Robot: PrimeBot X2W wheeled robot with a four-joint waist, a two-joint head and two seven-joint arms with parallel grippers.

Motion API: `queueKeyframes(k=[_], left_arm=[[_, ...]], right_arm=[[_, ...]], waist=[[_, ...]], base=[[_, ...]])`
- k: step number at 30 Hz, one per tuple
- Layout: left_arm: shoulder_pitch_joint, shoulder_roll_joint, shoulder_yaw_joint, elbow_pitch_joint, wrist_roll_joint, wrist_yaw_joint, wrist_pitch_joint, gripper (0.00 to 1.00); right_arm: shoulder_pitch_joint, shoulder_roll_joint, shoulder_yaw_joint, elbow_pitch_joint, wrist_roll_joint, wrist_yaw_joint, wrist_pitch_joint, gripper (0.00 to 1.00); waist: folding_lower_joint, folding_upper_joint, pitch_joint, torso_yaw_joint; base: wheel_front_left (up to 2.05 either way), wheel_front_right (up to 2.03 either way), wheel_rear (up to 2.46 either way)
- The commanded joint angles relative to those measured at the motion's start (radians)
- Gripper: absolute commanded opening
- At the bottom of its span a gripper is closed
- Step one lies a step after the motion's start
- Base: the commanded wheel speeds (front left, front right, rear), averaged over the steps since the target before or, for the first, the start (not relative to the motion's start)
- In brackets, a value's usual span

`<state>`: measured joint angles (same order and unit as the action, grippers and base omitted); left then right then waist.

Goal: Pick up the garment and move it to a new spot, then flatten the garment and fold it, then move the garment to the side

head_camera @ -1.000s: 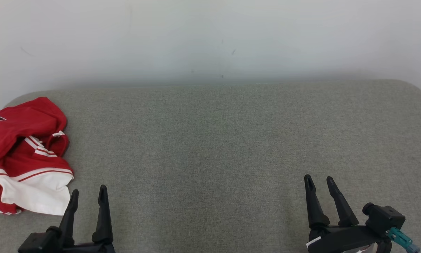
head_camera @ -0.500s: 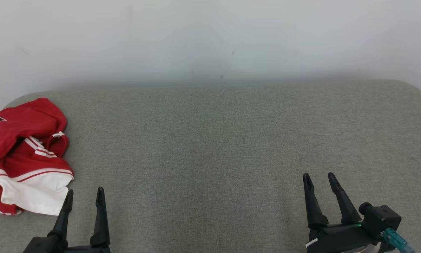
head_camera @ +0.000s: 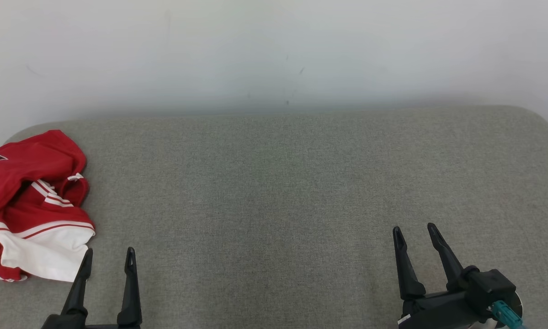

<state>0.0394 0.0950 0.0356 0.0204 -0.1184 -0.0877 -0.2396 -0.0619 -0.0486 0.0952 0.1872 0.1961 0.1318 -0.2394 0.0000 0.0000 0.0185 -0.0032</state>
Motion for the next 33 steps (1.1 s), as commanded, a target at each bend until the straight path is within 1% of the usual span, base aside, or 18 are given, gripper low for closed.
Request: queueKeyframes(k=[1,7,11,21,33], left_arm=[[0.006,0.005,0.003,-0.008,0.018,0.002,-0.009,1.00],[0.025,0.005,0.009,-0.008,0.057,-0.007,-0.021,1.00],[0.028,0.003,0.014,-0.004,0.065,-0.011,-0.028,1.00],[0.041,0.005,0.025,0.014,0.033,-0.025,-0.027,1.00],[0.033,0.003,0.051,0.048,0.021,-0.011,-0.027,1.00]], right_arm=[[0.003,-0.003,0.000,-0.001,-0.018,-0.002,-0.010,1.00],[0.011,-0.003,-0.002,0.004,-0.062,-0.002,-0.021,1.00],[0.014,-0.003,-0.002,0.005,-0.077,-0.002,-0.028,1.00],[0.022,-0.003,-0.007,0.013,-0.051,-0.002,-0.025,1.00],[0.019,-0.003,-0.016,0.024,-0.028,-0.002,-0.016,1.00]], waist=[[0.0000,0.0000,-0.001,0.000],[0.0000,0.0000,-0.007,-0.002],[0.0000,0.0000,-0.011,-0.001],[0.0000,0.0000,-0.020,-0.002],[0.0000,0.0000,-0.018,-0.001]], base=[[0.00,0.00,0.00],[0.00,0.00,0.00],[0.00,0.00,0.00],[0.00,0.00,0.00],[0.00,0.00,0.00]])
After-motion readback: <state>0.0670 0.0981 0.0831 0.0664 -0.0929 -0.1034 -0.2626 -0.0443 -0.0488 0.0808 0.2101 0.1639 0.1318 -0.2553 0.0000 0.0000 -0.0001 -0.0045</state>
